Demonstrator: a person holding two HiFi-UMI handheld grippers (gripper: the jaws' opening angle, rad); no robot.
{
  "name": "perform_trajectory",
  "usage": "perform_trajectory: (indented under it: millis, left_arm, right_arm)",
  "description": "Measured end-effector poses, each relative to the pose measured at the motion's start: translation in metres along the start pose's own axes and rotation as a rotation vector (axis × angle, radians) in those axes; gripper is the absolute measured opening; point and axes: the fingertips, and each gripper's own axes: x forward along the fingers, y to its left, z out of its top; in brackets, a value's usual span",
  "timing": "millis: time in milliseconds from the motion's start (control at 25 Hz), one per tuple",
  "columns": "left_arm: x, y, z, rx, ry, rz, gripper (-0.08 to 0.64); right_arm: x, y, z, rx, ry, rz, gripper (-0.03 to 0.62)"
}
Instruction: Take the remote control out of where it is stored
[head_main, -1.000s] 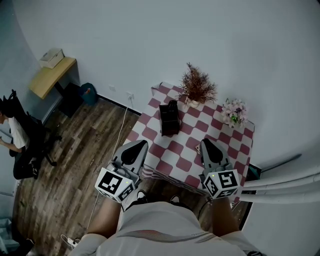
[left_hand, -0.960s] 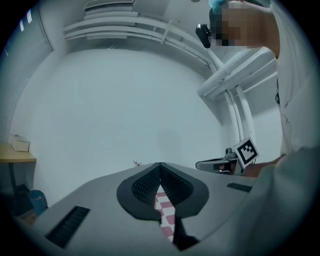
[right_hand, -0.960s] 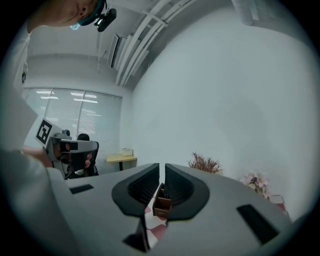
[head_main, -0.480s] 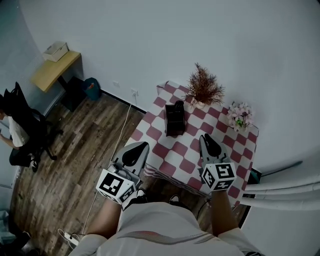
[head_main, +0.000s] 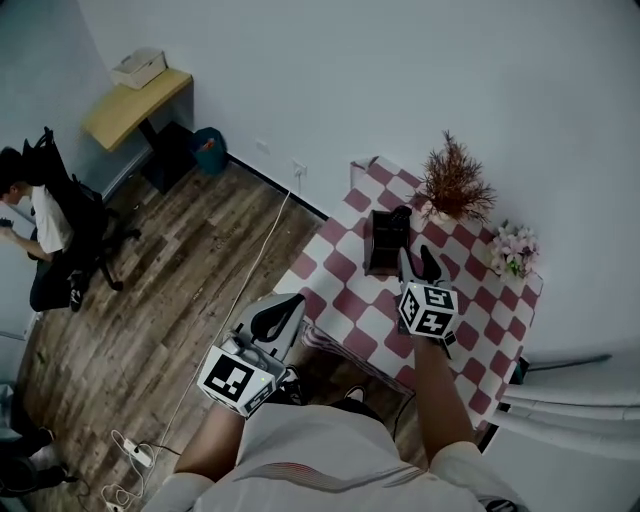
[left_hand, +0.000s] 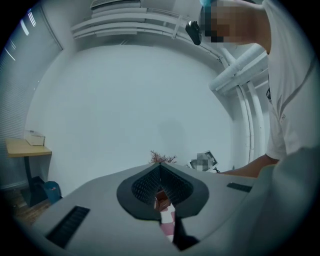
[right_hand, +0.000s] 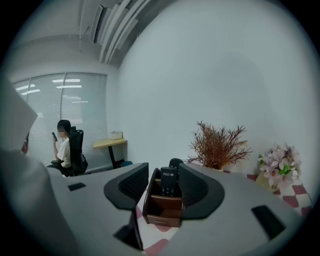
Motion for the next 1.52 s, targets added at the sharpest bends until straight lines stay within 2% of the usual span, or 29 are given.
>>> perform_trajectory:
  millis: [400,520,760,920,1120,1240,1360,1520]
  left_arm:
    - [0.002,0.040,-0.020,-0.050,0.038,0.023,0.008]
    - [0.002,0.046,-0.023,-0.057,0.048,0.023,0.008]
    - [0.001,0.048,-0.028,-0.062,0.066,0.027,0.008]
    - [0.000,0.046,-0.026,-0.062,0.067,0.027,0.008]
    - [0.005,0.032,-0.021,-0.052,0.056,0.005,0.008]
    - [0.009,0.020,-0.018,-0.046,0.048,-0.011,0.008]
    - [0.012,0.009,-0.015,-0.054,0.040,-0.027,0.008]
    - [0.016,-0.006,-0.011,-0.074,0.025,-0.044,0.008]
  right_arm:
    - [0.087,-0.006,-0.053,0.072,0.152,-0.069,0.216]
    - [0.097,-0.010,-0.058,0.101,0.168,-0.085,0.216]
    - [0.104,-0.014,-0.061,0.087,0.175,-0.107,0.205]
    - [0.096,-0.009,-0.049,0.072,0.140,-0.079,0.187]
    - [0.068,-0.001,-0.011,0.041,0.044,-0.031,0.187]
    - [0.042,0.001,0.014,0.067,-0.003,0.021,0.187]
    - [0.011,0.003,0.033,0.114,-0.019,0.086,0.187]
    - [-0.034,0.001,0.039,0.089,0.025,0.158,0.187]
